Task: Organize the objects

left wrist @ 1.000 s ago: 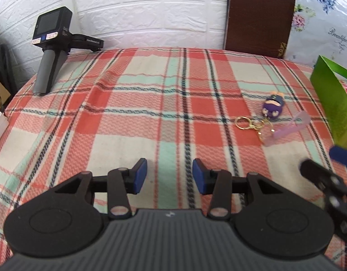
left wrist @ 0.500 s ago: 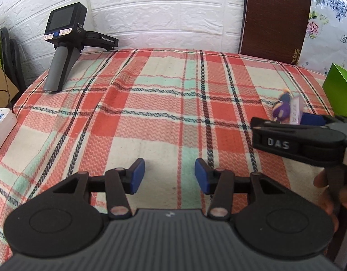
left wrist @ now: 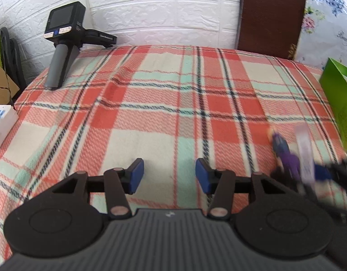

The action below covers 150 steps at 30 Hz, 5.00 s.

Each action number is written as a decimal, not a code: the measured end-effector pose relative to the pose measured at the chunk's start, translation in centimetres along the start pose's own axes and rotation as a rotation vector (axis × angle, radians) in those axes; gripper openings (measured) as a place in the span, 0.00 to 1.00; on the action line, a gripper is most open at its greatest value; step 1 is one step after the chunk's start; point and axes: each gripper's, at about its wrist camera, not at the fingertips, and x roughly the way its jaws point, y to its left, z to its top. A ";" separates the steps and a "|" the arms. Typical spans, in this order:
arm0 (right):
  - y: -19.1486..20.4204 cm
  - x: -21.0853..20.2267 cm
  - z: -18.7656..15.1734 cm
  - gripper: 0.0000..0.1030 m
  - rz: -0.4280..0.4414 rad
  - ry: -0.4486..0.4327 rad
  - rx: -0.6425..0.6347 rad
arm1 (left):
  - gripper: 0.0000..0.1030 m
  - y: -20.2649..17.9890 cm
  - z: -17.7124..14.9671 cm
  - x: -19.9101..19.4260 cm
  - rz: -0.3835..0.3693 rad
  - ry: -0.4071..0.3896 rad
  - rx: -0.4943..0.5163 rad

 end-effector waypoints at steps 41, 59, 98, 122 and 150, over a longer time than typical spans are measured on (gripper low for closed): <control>-9.6 -11.2 0.1 0.14 -0.238 -0.291 0.009 | 0.35 -20.0 7.0 -9.3 -0.520 -0.043 0.258; -21.9 -9.1 -0.5 0.39 -0.446 -0.299 0.234 | 0.47 -30.3 10.3 -4.9 -0.400 -0.094 0.396; -15.3 -25.6 -3.5 0.58 -0.391 -0.422 0.518 | 0.95 -22.1 1.6 -16.6 -0.312 -0.283 0.373; -13.6 -26.6 -3.4 0.70 -0.408 -0.415 0.492 | 1.00 -19.0 0.7 -17.2 -0.272 -0.252 0.318; -13.6 -25.4 -3.5 0.71 -0.406 -0.382 0.499 | 1.00 -16.9 0.9 -17.8 -0.244 -0.272 0.254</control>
